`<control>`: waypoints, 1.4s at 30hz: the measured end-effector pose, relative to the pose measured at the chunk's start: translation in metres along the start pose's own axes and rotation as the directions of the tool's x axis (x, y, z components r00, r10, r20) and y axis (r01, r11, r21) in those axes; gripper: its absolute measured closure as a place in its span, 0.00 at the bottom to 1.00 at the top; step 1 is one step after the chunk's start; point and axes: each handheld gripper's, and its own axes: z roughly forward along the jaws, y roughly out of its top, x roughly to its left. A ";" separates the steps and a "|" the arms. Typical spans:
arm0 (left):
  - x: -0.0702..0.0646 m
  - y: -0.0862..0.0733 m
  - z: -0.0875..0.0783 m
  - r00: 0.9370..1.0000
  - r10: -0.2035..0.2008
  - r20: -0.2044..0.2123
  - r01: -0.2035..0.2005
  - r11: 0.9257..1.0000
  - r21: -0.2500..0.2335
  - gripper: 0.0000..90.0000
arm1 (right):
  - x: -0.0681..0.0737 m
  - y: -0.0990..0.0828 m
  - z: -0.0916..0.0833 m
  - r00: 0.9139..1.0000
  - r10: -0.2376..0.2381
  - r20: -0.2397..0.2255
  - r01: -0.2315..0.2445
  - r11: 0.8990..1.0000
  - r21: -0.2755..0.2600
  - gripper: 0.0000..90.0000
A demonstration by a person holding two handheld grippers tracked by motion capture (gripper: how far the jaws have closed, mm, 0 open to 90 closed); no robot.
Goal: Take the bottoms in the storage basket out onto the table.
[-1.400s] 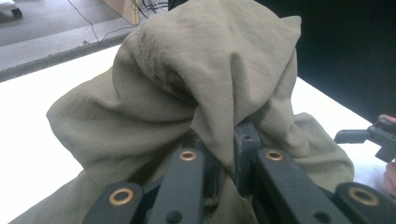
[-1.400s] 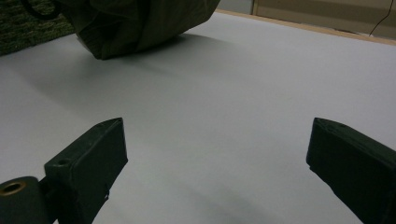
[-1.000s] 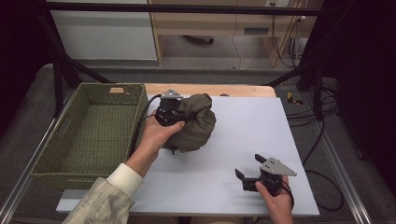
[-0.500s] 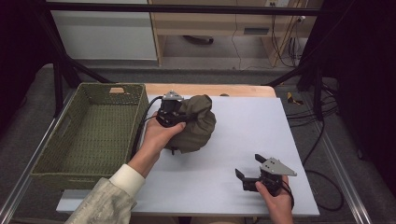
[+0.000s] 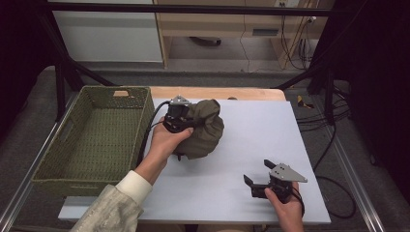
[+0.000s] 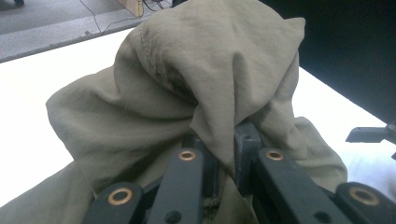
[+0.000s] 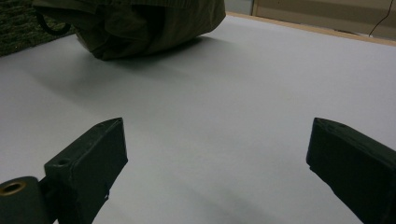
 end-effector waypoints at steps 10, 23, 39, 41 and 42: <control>0.000 -0.004 0.006 1.000 0.002 -0.013 -0.002 1.000 0.003 0.93 | 0.000 0.000 0.000 1.000 0.000 0.001 0.000 1.000 -0.001 0.06; -0.002 -0.009 0.014 1.000 -0.009 -0.015 0.009 1.000 0.008 0.93 | 0.000 0.000 0.000 1.000 0.000 0.000 0.000 1.000 -0.001 0.06; -0.004 -0.013 0.021 1.000 -0.021 -0.008 0.021 1.000 0.019 0.93 | 0.000 0.000 0.000 1.000 -0.001 0.000 0.001 1.000 0.000 0.06; -0.004 -0.013 0.022 1.000 -0.023 -0.007 0.023 1.000 0.020 0.93 | 0.000 0.000 0.000 1.000 0.000 -0.001 0.000 1.000 0.000 0.06; -0.004 -0.014 0.023 1.000 -0.023 -0.007 0.023 1.000 0.020 0.93 | 0.000 0.000 0.000 1.000 0.001 -0.001 -0.001 1.000 0.000 0.06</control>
